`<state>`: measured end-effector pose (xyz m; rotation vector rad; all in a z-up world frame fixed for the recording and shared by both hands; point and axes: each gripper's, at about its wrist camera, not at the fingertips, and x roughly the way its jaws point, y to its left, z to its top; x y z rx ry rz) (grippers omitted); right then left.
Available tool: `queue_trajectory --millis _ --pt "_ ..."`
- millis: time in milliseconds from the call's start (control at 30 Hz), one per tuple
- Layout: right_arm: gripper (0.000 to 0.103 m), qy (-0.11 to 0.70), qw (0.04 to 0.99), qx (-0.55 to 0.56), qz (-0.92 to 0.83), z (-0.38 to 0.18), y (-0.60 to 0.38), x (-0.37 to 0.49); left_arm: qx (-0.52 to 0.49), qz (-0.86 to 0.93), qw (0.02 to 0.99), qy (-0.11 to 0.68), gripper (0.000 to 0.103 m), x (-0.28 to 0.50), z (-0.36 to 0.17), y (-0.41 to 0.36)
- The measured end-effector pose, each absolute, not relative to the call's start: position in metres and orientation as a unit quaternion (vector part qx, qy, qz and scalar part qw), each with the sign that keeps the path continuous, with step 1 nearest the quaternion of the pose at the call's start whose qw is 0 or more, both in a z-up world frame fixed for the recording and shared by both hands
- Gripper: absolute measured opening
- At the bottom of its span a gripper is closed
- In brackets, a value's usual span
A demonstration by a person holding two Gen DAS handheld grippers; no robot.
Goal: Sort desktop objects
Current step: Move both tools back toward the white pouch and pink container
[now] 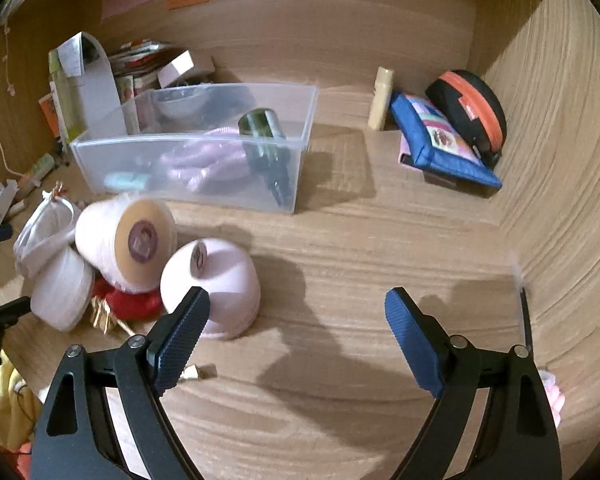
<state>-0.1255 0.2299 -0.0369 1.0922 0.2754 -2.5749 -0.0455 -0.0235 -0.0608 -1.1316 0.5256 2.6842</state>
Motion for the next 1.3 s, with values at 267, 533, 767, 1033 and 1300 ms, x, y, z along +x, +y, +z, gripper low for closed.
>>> queue_trajectory --millis 267,533,767,1033,1300 --pt "0.088 0.106 0.183 0.399 -0.892 -0.047 0.227 -0.122 -0.366 0.906 0.076 0.202 0.099 -0.06 -0.058 -0.018" --pt "0.088 0.109 0.219 0.424 -0.872 -0.057 0.205 -0.131 -0.33 0.923 0.077 0.182 0.083 -0.066 -0.032 -0.028" --pt "0.088 0.135 0.235 0.427 -0.863 -0.062 0.187 -0.136 -0.33 0.922 0.12 0.165 0.083 -0.087 -0.017 -0.024" --pt "0.079 0.112 0.24 0.436 -0.86 -0.062 0.192 -0.147 -0.359 0.901 0.192 0.146 0.073 -0.111 -0.025 -0.014" --pt "0.06 0.112 0.251 0.44 -0.855 -0.064 0.186 -0.153 -0.343 0.892 0.243 0.167 0.073 -0.089 -0.023 -0.023"
